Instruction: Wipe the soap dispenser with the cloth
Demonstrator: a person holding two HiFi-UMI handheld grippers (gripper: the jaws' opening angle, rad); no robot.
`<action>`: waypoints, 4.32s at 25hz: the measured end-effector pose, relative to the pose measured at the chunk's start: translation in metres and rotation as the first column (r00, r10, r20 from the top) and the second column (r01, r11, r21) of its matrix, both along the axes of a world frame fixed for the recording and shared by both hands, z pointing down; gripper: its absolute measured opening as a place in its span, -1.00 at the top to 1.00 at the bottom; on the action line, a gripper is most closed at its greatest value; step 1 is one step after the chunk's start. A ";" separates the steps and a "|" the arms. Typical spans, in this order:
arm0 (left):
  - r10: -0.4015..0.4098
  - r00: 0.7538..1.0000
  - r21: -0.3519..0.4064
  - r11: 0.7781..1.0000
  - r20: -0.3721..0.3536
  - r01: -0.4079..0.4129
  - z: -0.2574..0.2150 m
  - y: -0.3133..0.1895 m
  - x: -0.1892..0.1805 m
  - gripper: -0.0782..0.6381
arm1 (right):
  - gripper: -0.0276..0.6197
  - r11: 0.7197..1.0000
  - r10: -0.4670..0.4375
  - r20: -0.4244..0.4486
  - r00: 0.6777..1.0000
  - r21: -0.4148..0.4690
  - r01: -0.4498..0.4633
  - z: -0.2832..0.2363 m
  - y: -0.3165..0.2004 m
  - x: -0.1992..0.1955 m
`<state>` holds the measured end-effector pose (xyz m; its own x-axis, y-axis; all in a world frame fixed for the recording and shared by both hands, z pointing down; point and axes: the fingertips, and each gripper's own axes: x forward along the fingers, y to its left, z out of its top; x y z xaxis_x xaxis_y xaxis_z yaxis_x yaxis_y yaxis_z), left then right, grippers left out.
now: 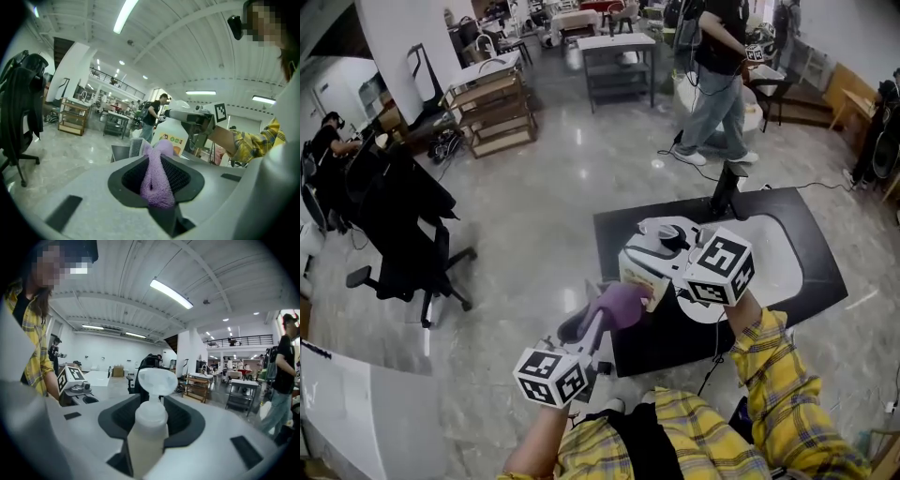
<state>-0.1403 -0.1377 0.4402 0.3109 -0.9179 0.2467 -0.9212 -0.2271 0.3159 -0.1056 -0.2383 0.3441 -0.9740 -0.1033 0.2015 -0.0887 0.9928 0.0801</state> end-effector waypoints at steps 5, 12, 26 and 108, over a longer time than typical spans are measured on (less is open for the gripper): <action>0.012 1.000 0.018 1.000 -0.004 -0.012 -0.005 0.002 -0.001 0.60 | 0.46 0.988 0.157 0.001 0.988 0.001 -0.157 0.000 -0.006 0.001; 0.028 1.000 0.030 0.999 -0.011 -0.028 -0.010 0.009 -0.001 0.60 | 0.46 0.942 0.335 -0.013 0.942 -0.009 -0.335 0.000 -0.012 0.006; 0.006 1.000 0.084 0.996 -0.020 -0.005 -0.033 0.027 -0.001 0.60 | 0.46 0.787 0.609 -0.071 0.790 -0.069 -0.613 0.000 -0.016 0.021; 0.306 0.946 -0.224 0.920 -0.103 -0.322 0.090 -0.031 0.115 0.60 | 0.46 0.642 0.660 -0.048 0.750 -0.484 -0.595 0.091 0.041 0.170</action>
